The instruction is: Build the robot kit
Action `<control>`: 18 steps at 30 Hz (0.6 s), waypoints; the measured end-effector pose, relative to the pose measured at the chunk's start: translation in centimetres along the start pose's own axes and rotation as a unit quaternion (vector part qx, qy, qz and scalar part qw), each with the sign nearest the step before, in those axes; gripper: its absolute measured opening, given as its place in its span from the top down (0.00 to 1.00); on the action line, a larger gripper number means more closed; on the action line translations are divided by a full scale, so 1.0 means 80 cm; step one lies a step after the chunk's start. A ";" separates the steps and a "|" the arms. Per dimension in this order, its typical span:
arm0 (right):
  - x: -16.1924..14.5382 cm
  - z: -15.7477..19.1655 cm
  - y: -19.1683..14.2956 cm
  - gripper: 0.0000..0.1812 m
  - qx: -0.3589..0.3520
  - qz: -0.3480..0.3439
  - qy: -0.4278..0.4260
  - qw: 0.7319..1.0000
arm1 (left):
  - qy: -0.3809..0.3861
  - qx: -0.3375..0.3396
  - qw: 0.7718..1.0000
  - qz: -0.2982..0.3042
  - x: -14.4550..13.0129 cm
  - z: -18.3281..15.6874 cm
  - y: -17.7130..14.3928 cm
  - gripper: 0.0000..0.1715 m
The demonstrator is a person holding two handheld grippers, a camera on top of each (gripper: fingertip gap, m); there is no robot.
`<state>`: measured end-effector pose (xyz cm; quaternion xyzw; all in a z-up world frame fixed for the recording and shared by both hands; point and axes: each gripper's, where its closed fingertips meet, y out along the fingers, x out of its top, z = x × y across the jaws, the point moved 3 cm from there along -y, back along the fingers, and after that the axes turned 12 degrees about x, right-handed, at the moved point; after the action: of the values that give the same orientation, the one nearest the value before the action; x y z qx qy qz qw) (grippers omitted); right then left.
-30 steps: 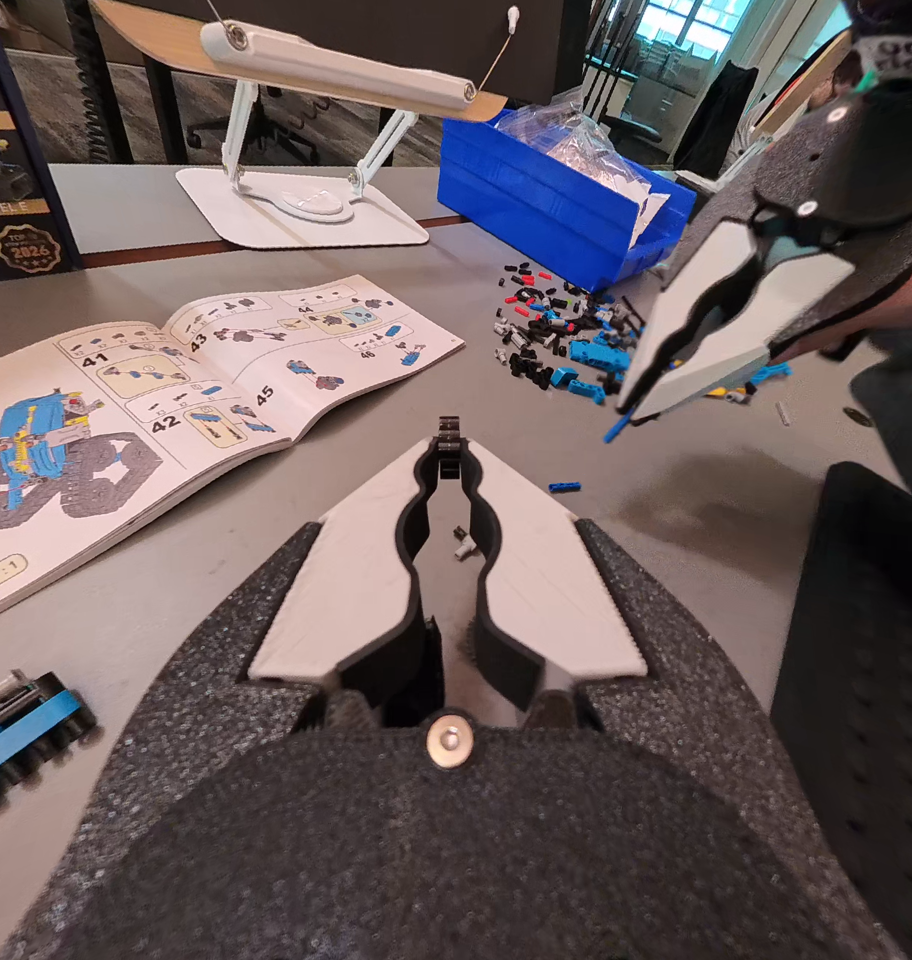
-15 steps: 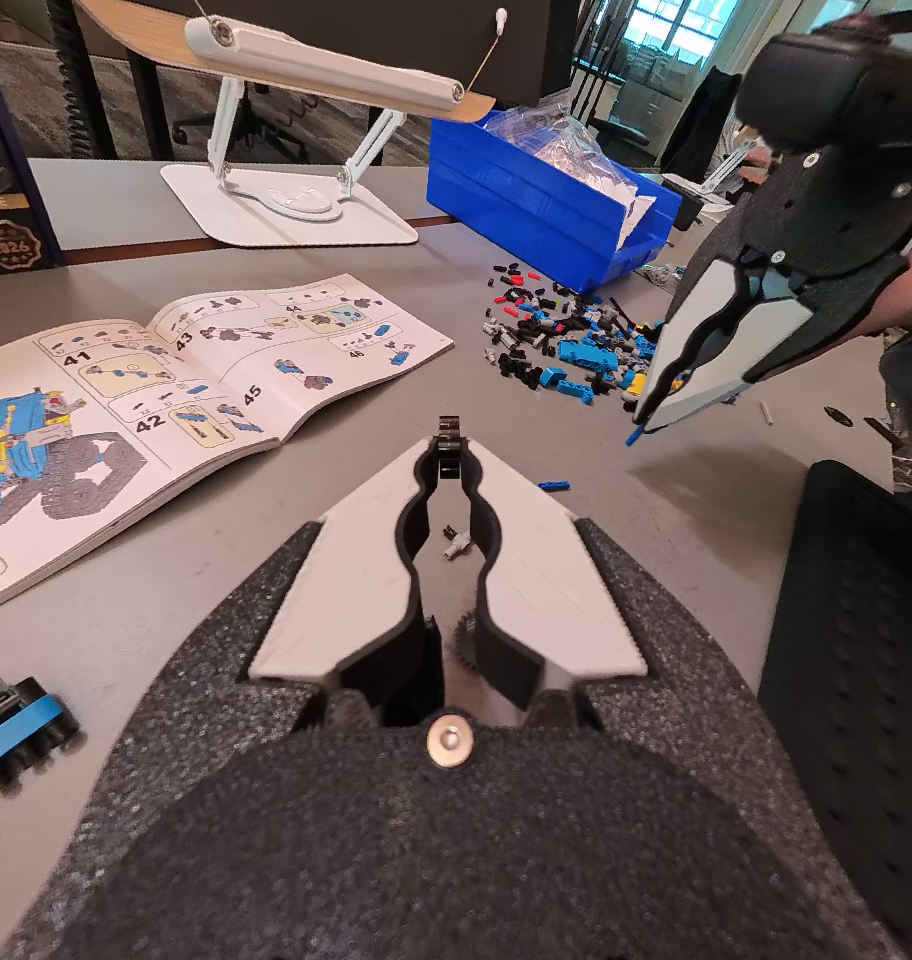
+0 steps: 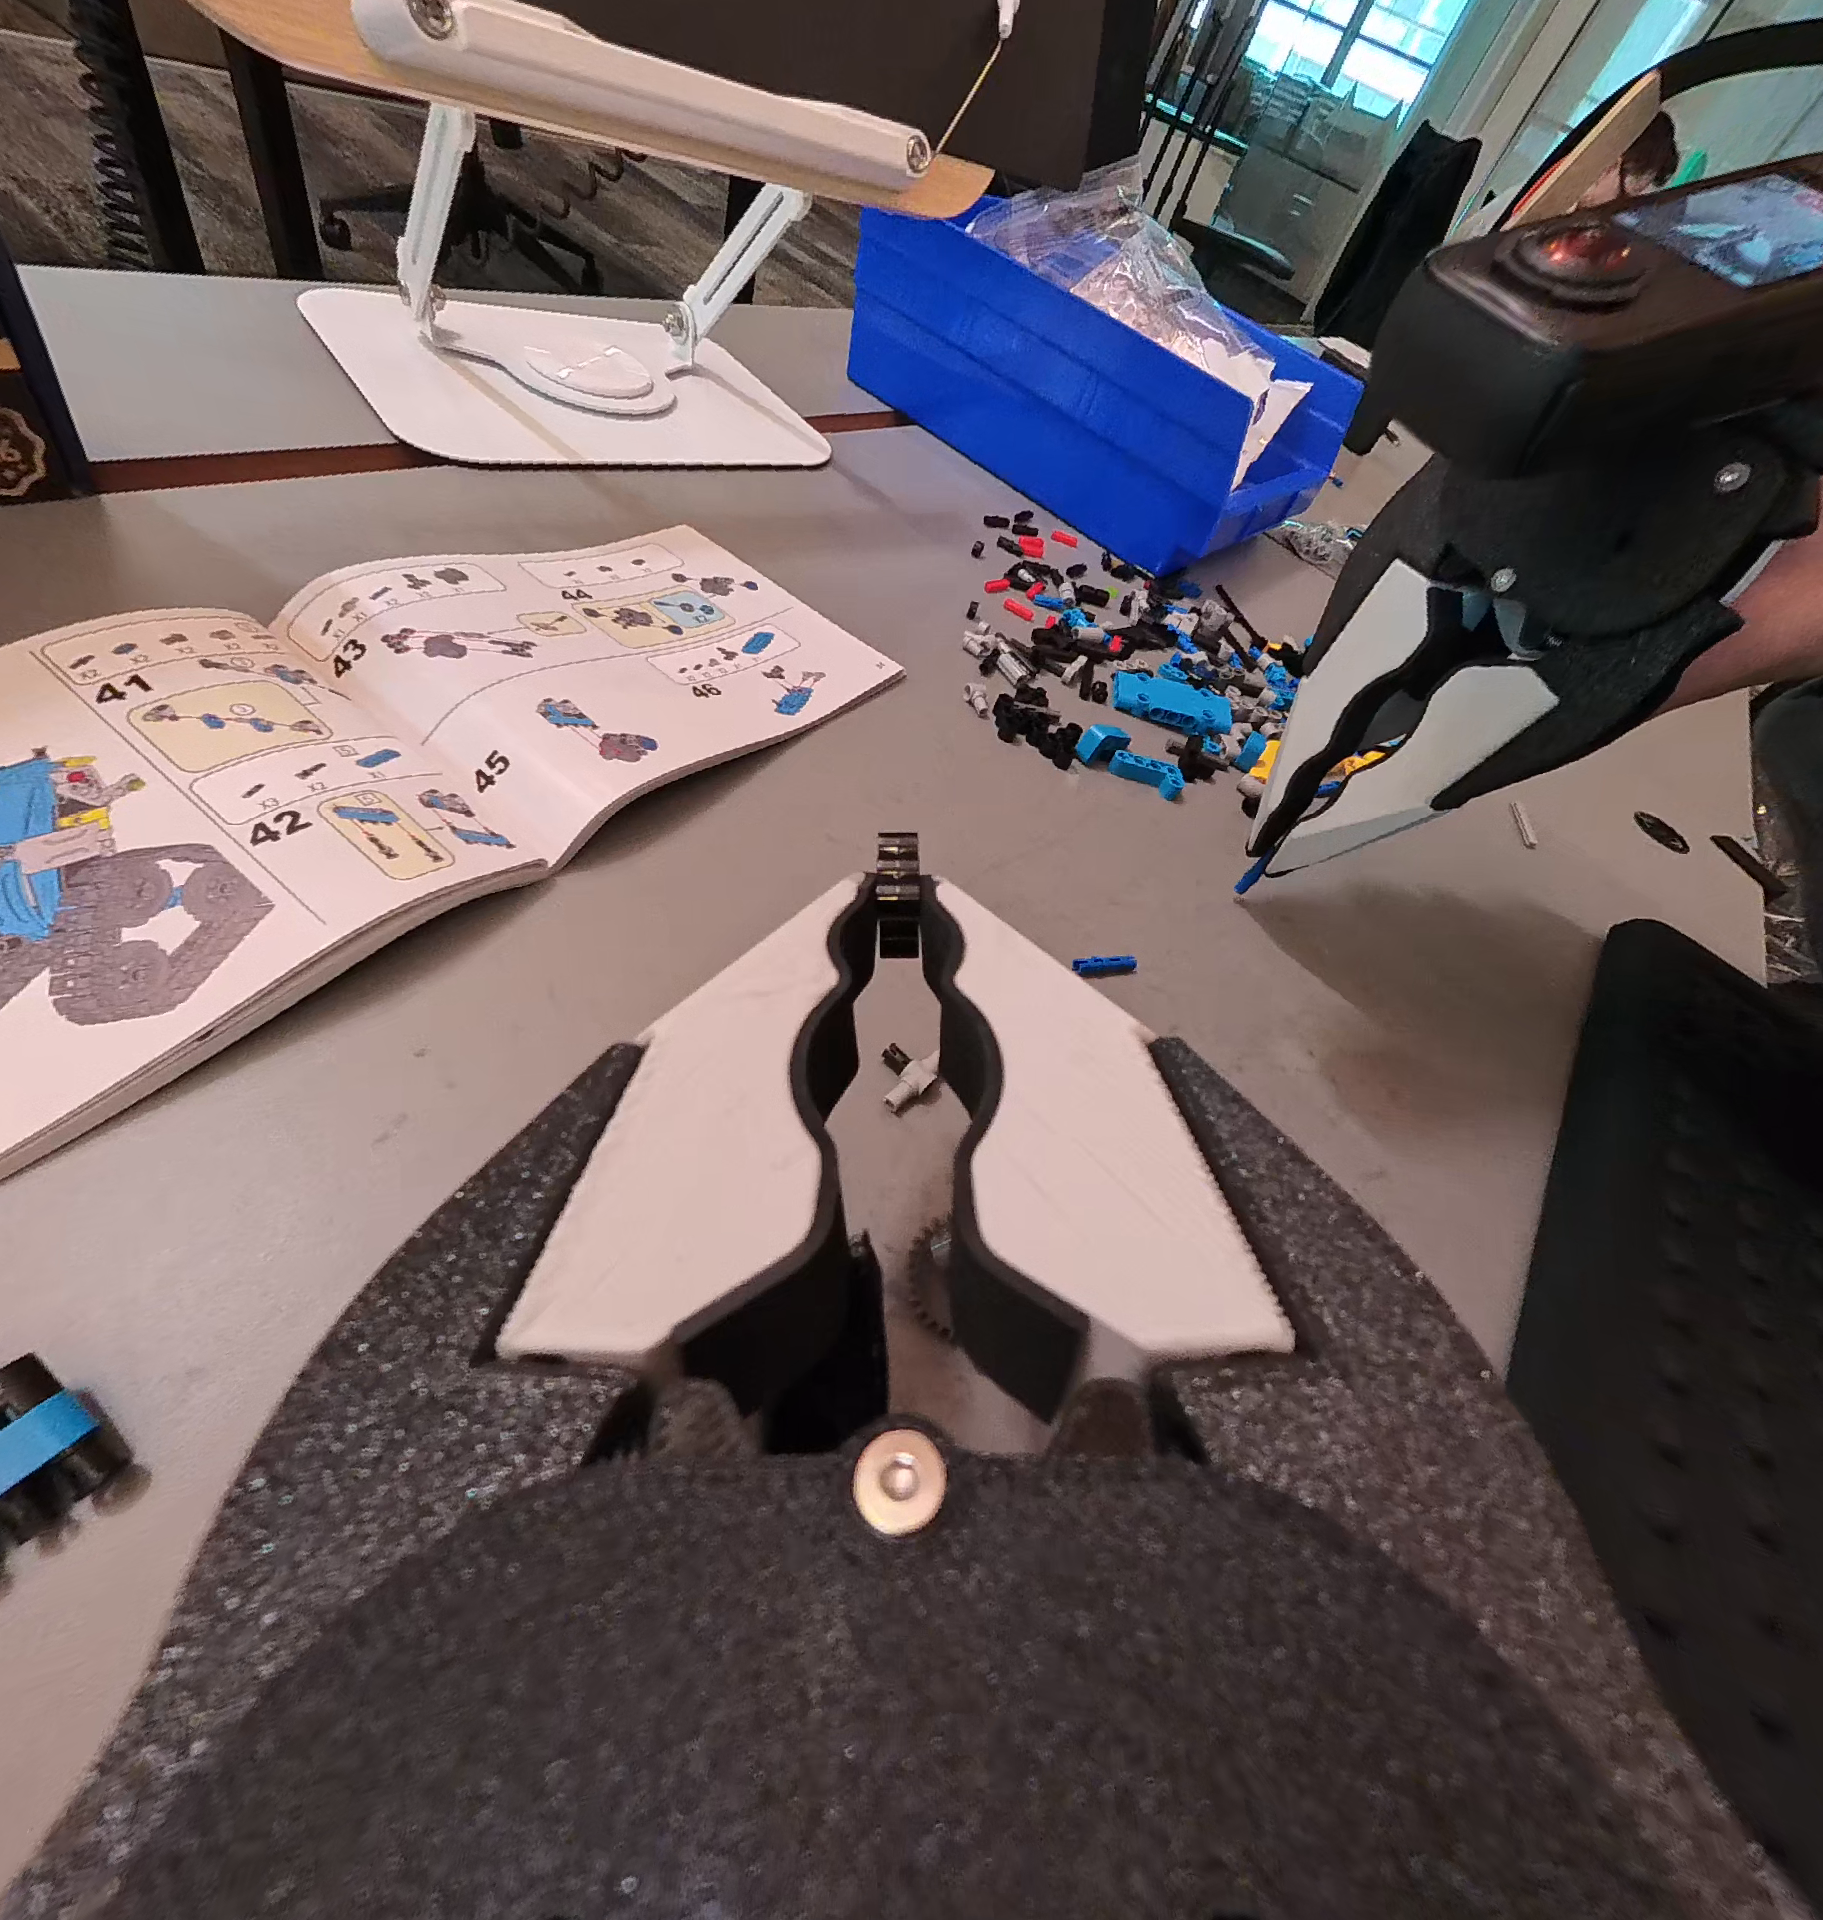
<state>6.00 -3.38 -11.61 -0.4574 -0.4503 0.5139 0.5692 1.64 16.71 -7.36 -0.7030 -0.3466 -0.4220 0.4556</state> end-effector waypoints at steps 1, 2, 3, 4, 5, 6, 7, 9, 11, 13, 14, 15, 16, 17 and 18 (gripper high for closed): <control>0.000 0.000 0.000 0.98 0.001 0.000 -0.001 1.000 | 0.000 0.000 1.000 0.000 0.000 0.000 0.000 0.96; 0.000 0.000 0.000 0.97 0.002 -0.001 0.000 1.000 | 0.000 0.000 1.000 0.000 0.000 0.000 0.000 0.96; 0.000 0.000 0.000 0.97 0.002 -0.001 0.001 1.000 | 0.000 -0.001 1.000 -0.001 0.000 0.000 0.000 0.96; -0.001 0.000 0.000 0.97 0.001 -0.001 0.001 1.000 | 0.000 -0.001 1.000 0.000 0.000 0.000 0.000 0.96; -0.001 0.000 0.001 0.97 0.002 -0.001 0.001 1.000 | 0.000 -0.001 1.000 0.000 0.000 -0.001 0.000 0.96; -0.001 0.000 0.001 0.97 0.003 0.000 0.001 1.000 | 0.000 -0.001 1.000 0.000 0.000 -0.001 0.000 0.96; -0.001 0.000 0.001 0.97 0.002 0.000 0.000 1.000 | 0.000 -0.001 1.000 0.000 0.000 -0.001 0.000 0.96; -0.001 0.001 0.002 0.97 0.003 0.000 -0.001 1.000 | 0.000 -0.001 1.000 0.000 0.000 -0.001 0.000 0.96; -0.001 0.000 0.002 0.97 0.002 -0.001 -0.001 1.000 | 0.000 -0.001 1.000 0.000 0.000 -0.001 0.000 0.96; -0.001 0.000 0.002 0.97 0.000 0.000 0.000 1.000 | 0.000 -0.001 1.000 0.000 0.000 -0.001 0.000 0.96; -0.001 0.000 0.002 0.97 -0.001 -0.001 0.000 1.000 | 0.000 -0.001 1.000 0.000 0.000 -0.001 0.000 0.96; -0.001 -0.001 0.001 0.98 -0.001 -0.002 -0.001 1.000 | 0.000 -0.001 1.000 0.000 0.000 -0.001 0.000 0.96; 0.000 -0.001 0.001 0.98 -0.002 -0.003 -0.002 1.000 | 0.000 -0.001 1.000 0.000 0.000 -0.001 0.000 0.96; 0.001 -0.001 0.000 0.98 -0.004 -0.006 -0.003 1.000 | 0.000 -0.001 1.000 0.000 0.000 -0.001 0.000 0.96; 0.002 -0.001 -0.002 0.97 -0.006 -0.010 -0.005 1.000 | 0.000 -0.001 1.000 0.000 0.000 -0.001 0.000 0.96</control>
<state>6.13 -3.28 -11.50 -0.4537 -0.4606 0.5080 0.5692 1.63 16.65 -7.34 -0.7038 -0.3461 -0.4221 0.4548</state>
